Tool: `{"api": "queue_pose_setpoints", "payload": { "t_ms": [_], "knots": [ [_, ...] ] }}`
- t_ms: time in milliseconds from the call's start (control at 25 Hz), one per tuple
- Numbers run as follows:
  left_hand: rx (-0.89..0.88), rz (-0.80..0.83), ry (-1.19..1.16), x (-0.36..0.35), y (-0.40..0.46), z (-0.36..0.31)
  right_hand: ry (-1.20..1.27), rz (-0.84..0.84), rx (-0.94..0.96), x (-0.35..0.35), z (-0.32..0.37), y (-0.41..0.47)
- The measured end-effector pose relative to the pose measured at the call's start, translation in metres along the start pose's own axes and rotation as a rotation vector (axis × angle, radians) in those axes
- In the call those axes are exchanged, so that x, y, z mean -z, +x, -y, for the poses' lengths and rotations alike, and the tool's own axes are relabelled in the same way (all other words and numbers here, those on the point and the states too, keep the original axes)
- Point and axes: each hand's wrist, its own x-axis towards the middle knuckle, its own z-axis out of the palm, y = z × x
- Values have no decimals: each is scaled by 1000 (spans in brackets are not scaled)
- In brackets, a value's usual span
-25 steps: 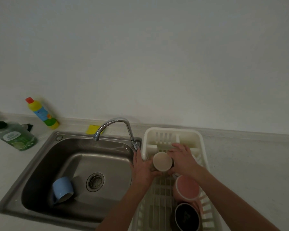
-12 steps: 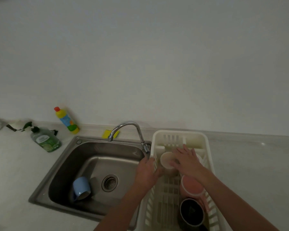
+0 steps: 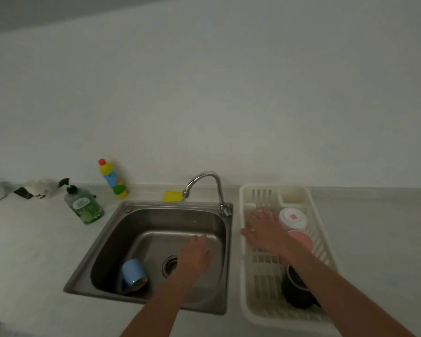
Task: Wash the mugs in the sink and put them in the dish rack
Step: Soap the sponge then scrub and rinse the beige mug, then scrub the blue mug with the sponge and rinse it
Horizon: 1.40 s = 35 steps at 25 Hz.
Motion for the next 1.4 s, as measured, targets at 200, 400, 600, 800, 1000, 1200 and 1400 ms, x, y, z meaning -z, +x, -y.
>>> {"api": "queue_pose_setpoints", "payload": {
  "t_ms": [200,400,600,800,1000,1200,1400],
  "knots": [
    [-16,13,-20,23,-44,100,-15,47,-14,-18,107,-21],
    [5,-6,-33,41,-70,186,-8,85,15,-47,210,-19],
    [-33,-30,-29,49,-64,234,26,91,-8,-64,267,-10],
    [-15,28,-64,48,-38,270,48,108,-18,-83,285,29],
    [-15,81,-79,58,8,302,111,123,-1,-100,293,90],
    [10,146,-56,72,68,315,208,199,-32,-115,292,145],
    [24,197,-91,63,123,313,253,232,-54,-124,282,198]
  ]
}}
